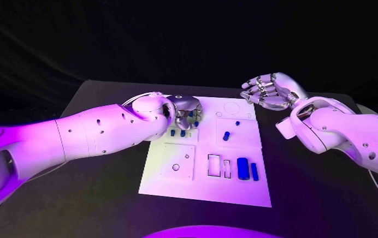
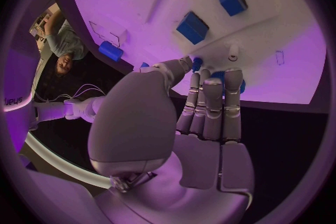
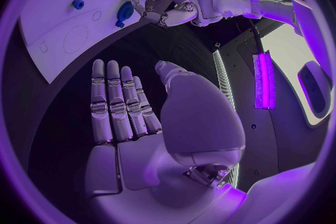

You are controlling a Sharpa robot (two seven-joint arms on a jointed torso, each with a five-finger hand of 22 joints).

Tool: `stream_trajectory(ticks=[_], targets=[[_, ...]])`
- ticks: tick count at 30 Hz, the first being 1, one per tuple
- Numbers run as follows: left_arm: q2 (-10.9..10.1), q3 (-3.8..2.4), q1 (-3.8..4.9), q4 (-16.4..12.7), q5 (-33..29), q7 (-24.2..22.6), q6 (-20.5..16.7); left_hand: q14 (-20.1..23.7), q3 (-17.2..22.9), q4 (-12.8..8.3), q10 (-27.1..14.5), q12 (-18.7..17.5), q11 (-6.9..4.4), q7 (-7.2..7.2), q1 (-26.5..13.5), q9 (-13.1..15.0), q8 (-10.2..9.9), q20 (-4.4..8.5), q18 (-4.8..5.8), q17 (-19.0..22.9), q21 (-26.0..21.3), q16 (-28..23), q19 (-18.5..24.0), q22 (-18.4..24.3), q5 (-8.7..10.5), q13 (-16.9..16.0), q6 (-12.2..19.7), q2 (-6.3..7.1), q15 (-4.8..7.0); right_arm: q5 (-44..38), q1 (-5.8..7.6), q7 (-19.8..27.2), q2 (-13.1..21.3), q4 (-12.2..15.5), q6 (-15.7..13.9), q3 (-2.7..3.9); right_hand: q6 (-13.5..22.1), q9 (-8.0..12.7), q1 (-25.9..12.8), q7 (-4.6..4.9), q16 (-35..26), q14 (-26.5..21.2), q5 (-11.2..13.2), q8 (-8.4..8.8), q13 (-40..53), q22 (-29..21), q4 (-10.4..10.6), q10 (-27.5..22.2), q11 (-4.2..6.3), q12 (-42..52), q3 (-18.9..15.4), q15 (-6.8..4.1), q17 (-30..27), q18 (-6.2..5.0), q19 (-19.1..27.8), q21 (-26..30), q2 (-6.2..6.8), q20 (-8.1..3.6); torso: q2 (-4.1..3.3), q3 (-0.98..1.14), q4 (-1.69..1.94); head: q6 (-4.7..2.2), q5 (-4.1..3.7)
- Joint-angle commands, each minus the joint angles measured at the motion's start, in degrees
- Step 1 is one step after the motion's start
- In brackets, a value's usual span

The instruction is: Assemble the parts on the task board

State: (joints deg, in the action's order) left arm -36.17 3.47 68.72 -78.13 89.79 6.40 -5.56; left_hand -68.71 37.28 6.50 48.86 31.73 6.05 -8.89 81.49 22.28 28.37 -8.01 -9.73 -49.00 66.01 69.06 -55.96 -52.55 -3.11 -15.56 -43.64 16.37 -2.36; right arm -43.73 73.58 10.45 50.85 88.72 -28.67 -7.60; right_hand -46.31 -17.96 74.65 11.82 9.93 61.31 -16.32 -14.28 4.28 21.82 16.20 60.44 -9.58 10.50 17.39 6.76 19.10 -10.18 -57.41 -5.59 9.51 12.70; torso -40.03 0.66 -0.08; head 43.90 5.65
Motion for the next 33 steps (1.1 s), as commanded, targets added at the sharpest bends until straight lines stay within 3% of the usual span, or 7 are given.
stream_trajectory(ticks=[1, 33], targets=[[0.4, -0.02, -0.03, 0.3, 0.8, 1.0, 2.2, -0.4, 0.5, 0.0, 0.7, -0.4, 0.05, -0.09, 0.3, -0.2, -0.1, -0.05, 0.86, -0.3, 0.6, 0.8, -0.8, -0.6, 0.00, 0.3, -0.7, -0.64, 0.13, -0.1, -0.03, 0.5, -0.1, 0.0, 0.7, 0.01, -0.2, 0.1, -0.2, 1.89, -0.3, 0.0, -0.4, 0.37, -0.1, -0.1, -0.2, 0.1, -0.31, -0.4, -0.3, 0.33, 0.0, -0.20, 0.0, 0.3, -0.27, 0.45, 0.03, 0.02, -0.04, 0.02, 0.06], [1.6, 0.02, -0.28, 1.6, -0.9, 0.7, 2.1, -2.8, 1.6, 0.1, 3.5, -0.9, -0.22, -0.17, 0.2, -1.5, -1.4, 0.19, 1.65, -2.2, 3.7, 4.1, -4.1, -4.7, 0.05, 1.9, -2.2, -1.39, 0.37, -0.1, -0.04, 0.5, -0.2, 0.1, 0.9, 0.01, -0.4, 0.1, -0.2, 1.85, -0.4, 0.0, -0.5, 0.34, -0.1, -0.2, -0.2, 0.1, -0.29, -0.3, -0.3, 0.33, -0.1, -0.22, 0.0, 0.3, -0.41, 0.47, 0.02, 0.03, -0.03, 0.13, 0.09]])
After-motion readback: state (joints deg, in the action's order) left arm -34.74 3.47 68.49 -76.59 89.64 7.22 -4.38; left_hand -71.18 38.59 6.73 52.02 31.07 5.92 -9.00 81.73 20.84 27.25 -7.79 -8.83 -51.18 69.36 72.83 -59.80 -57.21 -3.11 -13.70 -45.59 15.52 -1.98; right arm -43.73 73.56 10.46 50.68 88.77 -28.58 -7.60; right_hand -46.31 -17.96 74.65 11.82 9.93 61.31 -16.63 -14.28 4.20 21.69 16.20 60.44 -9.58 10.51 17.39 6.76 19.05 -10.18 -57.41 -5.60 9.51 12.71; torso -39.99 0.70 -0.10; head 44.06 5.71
